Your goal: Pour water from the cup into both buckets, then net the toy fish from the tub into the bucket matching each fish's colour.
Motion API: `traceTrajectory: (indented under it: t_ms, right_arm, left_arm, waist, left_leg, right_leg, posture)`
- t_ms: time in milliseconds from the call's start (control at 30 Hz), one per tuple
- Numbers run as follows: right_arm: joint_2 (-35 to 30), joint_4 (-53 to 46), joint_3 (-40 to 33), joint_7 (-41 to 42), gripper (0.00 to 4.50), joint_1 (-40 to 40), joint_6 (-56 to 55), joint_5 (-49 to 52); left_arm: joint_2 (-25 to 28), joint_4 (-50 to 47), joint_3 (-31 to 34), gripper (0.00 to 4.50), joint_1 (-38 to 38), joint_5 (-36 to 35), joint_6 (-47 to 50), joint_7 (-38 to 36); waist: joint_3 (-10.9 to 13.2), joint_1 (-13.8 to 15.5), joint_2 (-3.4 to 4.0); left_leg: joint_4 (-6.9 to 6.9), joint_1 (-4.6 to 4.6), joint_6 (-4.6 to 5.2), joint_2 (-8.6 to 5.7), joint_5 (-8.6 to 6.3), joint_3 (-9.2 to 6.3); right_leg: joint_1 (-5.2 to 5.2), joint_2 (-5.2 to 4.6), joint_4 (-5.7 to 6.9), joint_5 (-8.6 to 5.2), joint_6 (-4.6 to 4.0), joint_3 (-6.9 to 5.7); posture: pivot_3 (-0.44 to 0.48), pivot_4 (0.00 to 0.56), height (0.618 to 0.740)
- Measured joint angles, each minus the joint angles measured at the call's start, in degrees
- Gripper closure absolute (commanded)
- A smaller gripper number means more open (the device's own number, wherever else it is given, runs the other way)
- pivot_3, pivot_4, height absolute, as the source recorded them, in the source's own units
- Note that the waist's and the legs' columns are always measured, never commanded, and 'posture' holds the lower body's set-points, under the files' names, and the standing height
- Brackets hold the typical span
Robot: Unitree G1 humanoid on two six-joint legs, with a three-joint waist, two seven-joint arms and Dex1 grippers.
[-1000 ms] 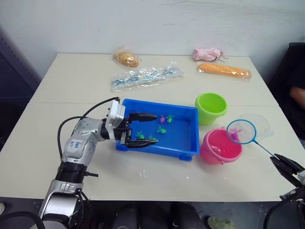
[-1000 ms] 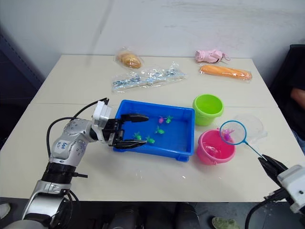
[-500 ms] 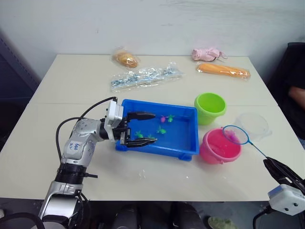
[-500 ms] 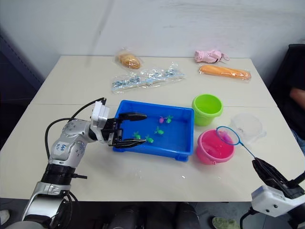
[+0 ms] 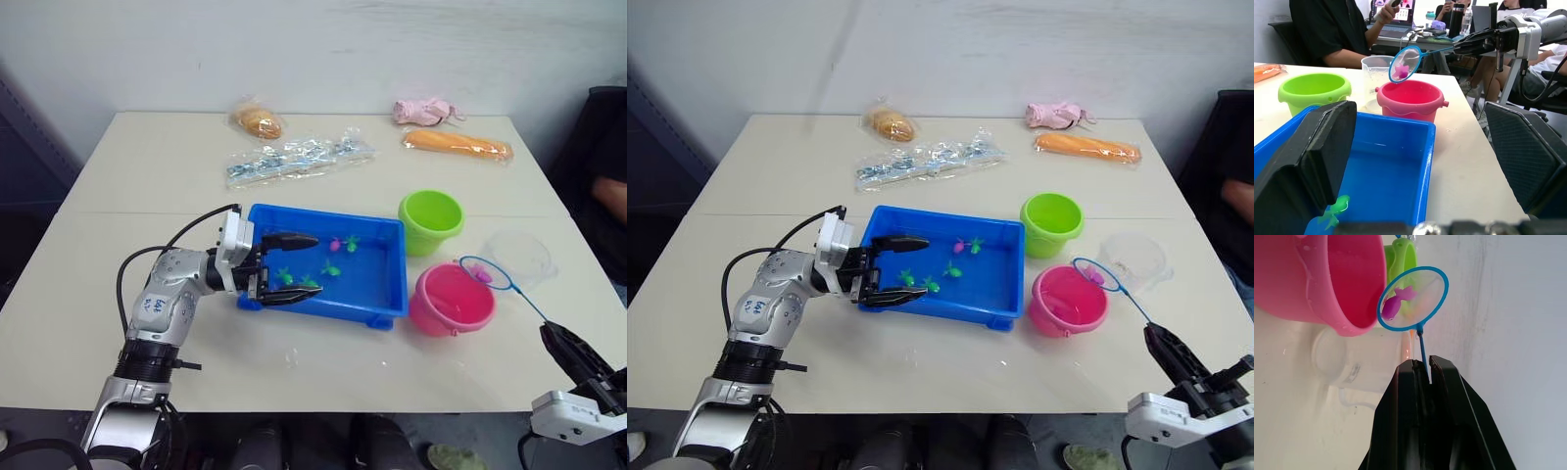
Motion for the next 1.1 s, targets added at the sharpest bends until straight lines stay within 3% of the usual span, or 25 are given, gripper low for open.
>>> traceTrajectory:
  t_ms: [400, 533, 667, 767, 900, 1100]
  right_arm:
    - [2.5, -2.0, 2.2, -4.7, 4.5, 4.5, 2.2, 1.6]
    - [-0.8, -4.9, 4.7, -0.3, 4.5, 3.2, 8.0, 15.6]
    - [-7.1, -15.5, 14.2, 7.8, 4.5, -3.1, 26.4, 38.5]
    - [-12.8, -22.7, 22.3, 10.6, 4.5, -12.5, 44.3, 53.8]
    - [-15.1, -24.8, 32.0, 8.8, 4.5, -27.7, 65.3, 68.6]
    - [-12.7, -21.8, 36.9, -0.6, 4.5, -41.5, 90.6, 85.2]
  left_arm:
    - [0.0, 0.0, 0.1, 0.03, 0.1, 0.2, -0.8, 1.0]
    - [0.6, 0.6, 2.0, 0.03, 0.1, 0.2, -1.2, 1.7]
    - [3.5, 2.2, 7.1, 0.03, 1.2, -0.9, 0.4, 3.8]
    - [7.5, 2.7, 11.0, 0.03, 3.0, -1.6, 1.4, 4.2]
    - [9.9, 4.9, 12.8, 0.03, 5.0, -0.9, -0.1, 3.9]
    - [9.4, 1.8, 13.7, 0.03, 8.4, -0.9, -0.9, 6.2]
  waist:
    - [0.0, -0.8, 0.0]
    - [0.0, -1.2, 0.01]
    - [0.0, -2.0, 0.0]
    - [0.0, -2.3, -0.02]
    - [0.0, -1.9, -0.03]
    - [0.0, -0.5, -0.07]
  left_leg:
    - [-0.03, 0.0, 0.02, -0.01, 0.0, -0.02]
    - [-0.08, 0.05, 0.02, 0.03, 0.0, -0.03]
    - [-0.07, 0.05, 0.03, 0.1, 0.01, -0.16]
    - [-0.06, 0.03, 0.03, 0.09, 0.02, -0.28]
    - [0.0, -0.08, 0.04, -0.02, 0.02, -0.42]
    - [0.12, -0.36, 0.15, -0.12, -0.05, -0.56]
  right_leg:
    - [-0.01, -0.07, 0.02, -0.02, -0.03, 0.0]
    - [-0.01, -0.06, 0.05, -0.03, -0.06, -0.01]
    - [-0.01, -0.19, 0.19, -0.08, -0.15, 0.1]
    - [0.0, -0.25, 0.45, -0.11, -0.21, 0.07]
    - [0.0, -0.35, 0.43, -0.12, -0.21, -0.16]
    - [-0.02, -0.4, 0.31, -0.1, -0.2, -0.36]
  posture:
    - [0.0, 0.15, 0.74]
    - [0.0, 0.15, 0.74]
    - [0.0, 0.15, 0.74]
    - [0.0, 0.15, 0.74]
    - [0.0, 0.15, 0.74]
    - [0.0, 0.15, 0.74]
